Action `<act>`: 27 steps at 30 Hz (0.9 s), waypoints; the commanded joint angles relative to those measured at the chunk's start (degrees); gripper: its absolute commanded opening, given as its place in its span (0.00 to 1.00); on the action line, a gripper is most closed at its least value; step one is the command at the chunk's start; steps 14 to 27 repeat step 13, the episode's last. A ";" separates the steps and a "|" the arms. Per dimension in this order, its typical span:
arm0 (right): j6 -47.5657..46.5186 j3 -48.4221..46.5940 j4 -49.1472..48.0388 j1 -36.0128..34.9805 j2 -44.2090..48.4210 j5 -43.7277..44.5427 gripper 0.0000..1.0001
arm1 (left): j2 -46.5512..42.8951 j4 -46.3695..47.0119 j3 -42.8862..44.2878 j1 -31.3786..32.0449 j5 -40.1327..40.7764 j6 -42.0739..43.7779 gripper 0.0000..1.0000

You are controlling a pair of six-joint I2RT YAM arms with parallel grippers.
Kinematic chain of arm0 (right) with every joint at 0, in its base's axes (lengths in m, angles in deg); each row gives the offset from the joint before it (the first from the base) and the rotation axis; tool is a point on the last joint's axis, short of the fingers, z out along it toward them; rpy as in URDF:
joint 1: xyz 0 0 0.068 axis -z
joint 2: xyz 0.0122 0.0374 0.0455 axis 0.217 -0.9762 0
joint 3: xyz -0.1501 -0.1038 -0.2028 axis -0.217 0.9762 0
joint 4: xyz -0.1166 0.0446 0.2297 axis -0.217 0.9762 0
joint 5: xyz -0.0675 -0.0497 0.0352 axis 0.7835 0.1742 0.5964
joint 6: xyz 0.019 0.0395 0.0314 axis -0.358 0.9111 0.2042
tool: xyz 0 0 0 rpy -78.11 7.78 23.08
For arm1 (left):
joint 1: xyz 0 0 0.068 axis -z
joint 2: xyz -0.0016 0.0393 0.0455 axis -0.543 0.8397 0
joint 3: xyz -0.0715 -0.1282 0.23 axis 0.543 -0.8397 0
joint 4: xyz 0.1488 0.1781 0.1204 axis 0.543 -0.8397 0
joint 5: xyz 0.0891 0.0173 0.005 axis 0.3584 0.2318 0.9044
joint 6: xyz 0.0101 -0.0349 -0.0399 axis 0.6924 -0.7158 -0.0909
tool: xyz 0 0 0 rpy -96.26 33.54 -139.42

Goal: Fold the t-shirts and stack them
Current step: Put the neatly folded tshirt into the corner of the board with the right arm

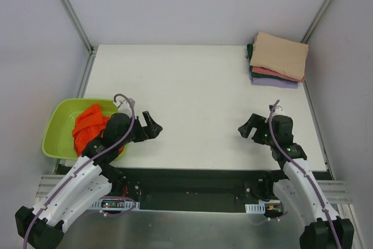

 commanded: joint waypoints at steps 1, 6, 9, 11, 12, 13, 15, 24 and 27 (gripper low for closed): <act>2.64 2.17 -2.94 -0.14 7.70 0.45 0.96 | -1.87 4.72 -2.23 0.50 -3.77 1.77 0.99; 0.97 5.42 -1.96 -0.06 16.57 2.22 0.96 | -2.22 4.72 -3.46 0.41 -3.24 0.19 0.99; 0.44 7.18 -2.39 -0.14 20.00 3.19 0.96 | -1.87 4.72 -3.37 0.41 -2.28 -1.22 0.99; 1.05 7.54 -2.49 -0.14 21.41 4.15 0.96 | -1.52 4.63 -2.76 0.41 -2.01 -2.62 0.99; 1.92 7.63 -2.48 -0.14 22.03 4.94 0.96 | -1.00 4.20 -2.32 0.41 -1.05 -3.33 0.99; 2.28 7.45 -2.05 -0.14 22.47 5.73 0.96 | -0.56 3.50 -1.71 0.41 -0.52 -4.20 0.99; 2.28 7.45 -2.05 -0.14 22.47 5.73 0.96 | -0.56 3.50 -1.71 0.41 -0.52 -4.20 0.99; 2.28 7.45 -2.05 -0.14 22.47 5.73 0.96 | -0.56 3.50 -1.71 0.41 -0.52 -4.20 0.99; 2.28 7.45 -2.05 -0.14 22.47 5.73 0.96 | -0.56 3.50 -1.71 0.41 -0.52 -4.20 0.99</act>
